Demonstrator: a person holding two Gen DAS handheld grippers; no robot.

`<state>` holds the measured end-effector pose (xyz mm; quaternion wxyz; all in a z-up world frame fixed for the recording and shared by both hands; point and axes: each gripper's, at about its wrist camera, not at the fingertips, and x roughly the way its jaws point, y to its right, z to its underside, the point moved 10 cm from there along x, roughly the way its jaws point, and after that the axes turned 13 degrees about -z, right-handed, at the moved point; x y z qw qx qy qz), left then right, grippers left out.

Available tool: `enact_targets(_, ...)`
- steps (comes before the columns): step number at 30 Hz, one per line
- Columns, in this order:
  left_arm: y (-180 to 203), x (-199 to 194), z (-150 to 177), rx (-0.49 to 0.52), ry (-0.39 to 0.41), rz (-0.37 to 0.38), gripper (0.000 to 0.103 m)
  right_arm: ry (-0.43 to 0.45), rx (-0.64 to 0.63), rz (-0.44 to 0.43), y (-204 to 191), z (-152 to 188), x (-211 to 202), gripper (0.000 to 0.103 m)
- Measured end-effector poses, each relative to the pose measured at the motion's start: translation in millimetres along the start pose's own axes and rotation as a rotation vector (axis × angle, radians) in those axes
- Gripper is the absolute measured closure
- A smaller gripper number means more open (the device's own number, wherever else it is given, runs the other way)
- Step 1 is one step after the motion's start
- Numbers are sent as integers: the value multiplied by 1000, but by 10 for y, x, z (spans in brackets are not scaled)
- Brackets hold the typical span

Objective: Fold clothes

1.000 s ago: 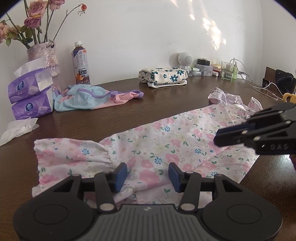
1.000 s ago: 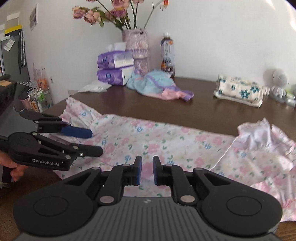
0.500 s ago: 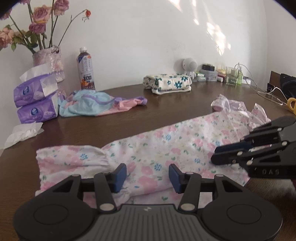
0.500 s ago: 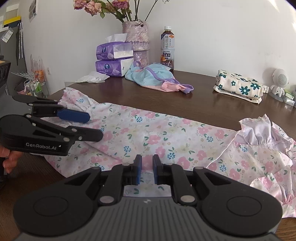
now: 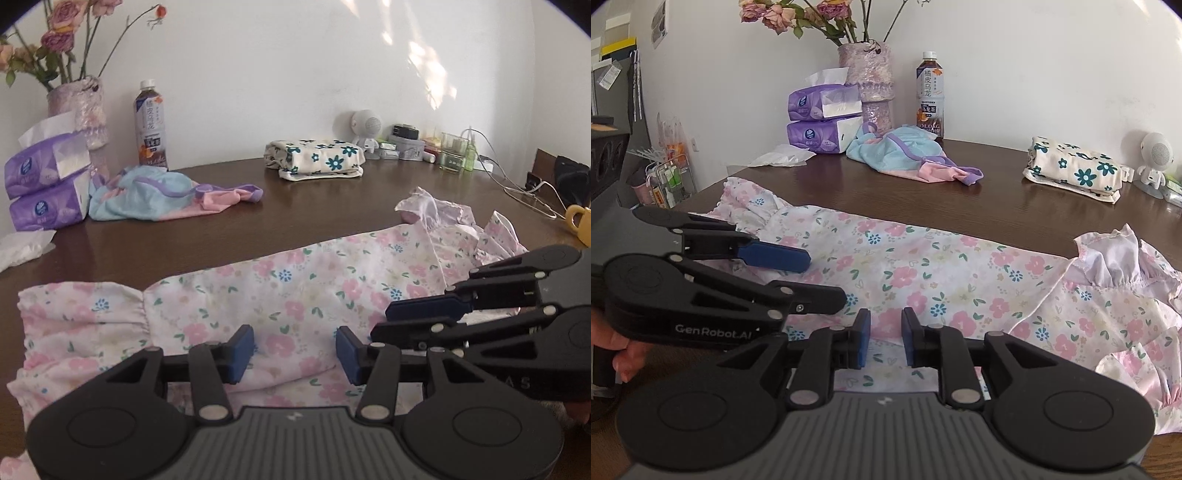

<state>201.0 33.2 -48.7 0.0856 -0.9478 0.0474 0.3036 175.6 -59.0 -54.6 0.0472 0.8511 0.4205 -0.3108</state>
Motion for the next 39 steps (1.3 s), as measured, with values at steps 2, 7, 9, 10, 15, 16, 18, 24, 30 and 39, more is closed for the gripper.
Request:
enact_targets(2,-3,6,5,2,-4,-10,55,-1,-4,2,-5,0,3,81)
enact_targets(7,-8,6,9,7,-3,-19,55,2,4,-5,7,-1,-2,81)
enact_targets(9,-7,5,11,7,-2,-19,55,2,4,-5,9,2,-4,81)
enact_targets(10,-5,6,9,7,-2,-19,55,1,3,-5,9,1,-4,81)
enact_targets(15,-6,4,11,6,0,-17,54,1,1,-4,1,0,0,80)
enact_targets(16,-6,3,12,6,0,-16,54,1,1,-4,1,1,0,80)
enact_targets(18,-8,5,11,6,0,-16,54,1,1,-6,1,-1,0,80)
enact_targets(24,-12,2,9,-1,0,-10,54,5,13,-19,7,-1,-7,79)
enact_targets(30,-22,5,9,-9,-1,-7,54,24,65,-43,46,-2,-28,79)
enact_targets(39,8,3,12,14,1,-14,49,50,134,-59,106,3,-57,80)
